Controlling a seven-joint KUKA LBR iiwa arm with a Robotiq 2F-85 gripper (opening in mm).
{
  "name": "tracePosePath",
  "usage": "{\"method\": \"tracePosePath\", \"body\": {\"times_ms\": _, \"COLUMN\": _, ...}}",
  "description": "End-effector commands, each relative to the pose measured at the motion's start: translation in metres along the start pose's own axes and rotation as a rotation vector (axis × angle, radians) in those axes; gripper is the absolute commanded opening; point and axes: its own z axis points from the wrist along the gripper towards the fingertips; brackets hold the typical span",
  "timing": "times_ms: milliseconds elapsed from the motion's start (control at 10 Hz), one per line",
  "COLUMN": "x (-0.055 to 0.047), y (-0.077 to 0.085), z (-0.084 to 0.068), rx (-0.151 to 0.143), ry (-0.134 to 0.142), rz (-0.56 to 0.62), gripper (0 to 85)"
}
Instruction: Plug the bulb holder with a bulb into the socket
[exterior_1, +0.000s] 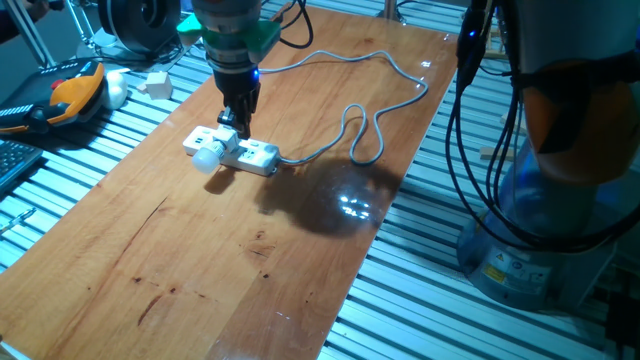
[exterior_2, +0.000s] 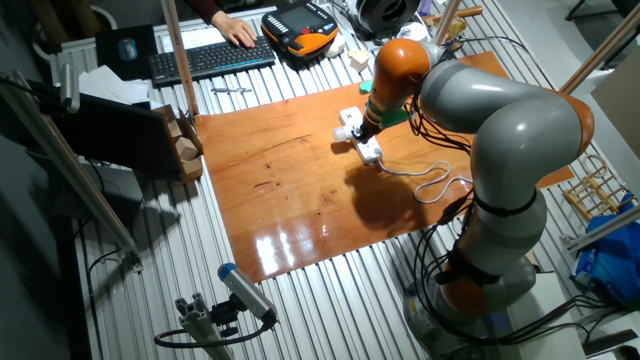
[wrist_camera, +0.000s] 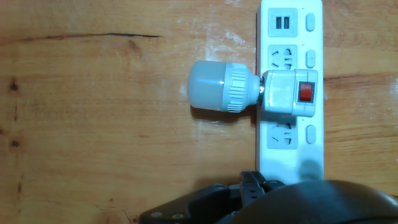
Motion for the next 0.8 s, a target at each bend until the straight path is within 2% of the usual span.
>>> {"method": "tracePosePath", "body": {"times_ms": 0, "x": 0.0001, "y": -0.0009, "z": -0.0007, "rx": 0.005, "ry": 0.001, "rz": -0.001, "gripper": 0.0}}
{"method": "tracePosePath", "body": {"times_ms": 300, "x": 0.0014, "y": -0.0003, "z": -0.0011, "rx": 0.009, "ry": 0.012, "rz": 0.048, "gripper": 0.0}}
{"method": "tracePosePath", "body": {"times_ms": 400, "x": 0.0014, "y": -0.0004, "z": -0.0012, "rx": 0.002, "ry": 0.017, "rz": 0.05, "gripper": 0.0}}
{"method": "tracePosePath", "body": {"times_ms": 700, "x": 0.0018, "y": -0.0006, "z": -0.0016, "rx": 0.007, "ry": 0.022, "rz": 0.057, "gripper": 0.0}}
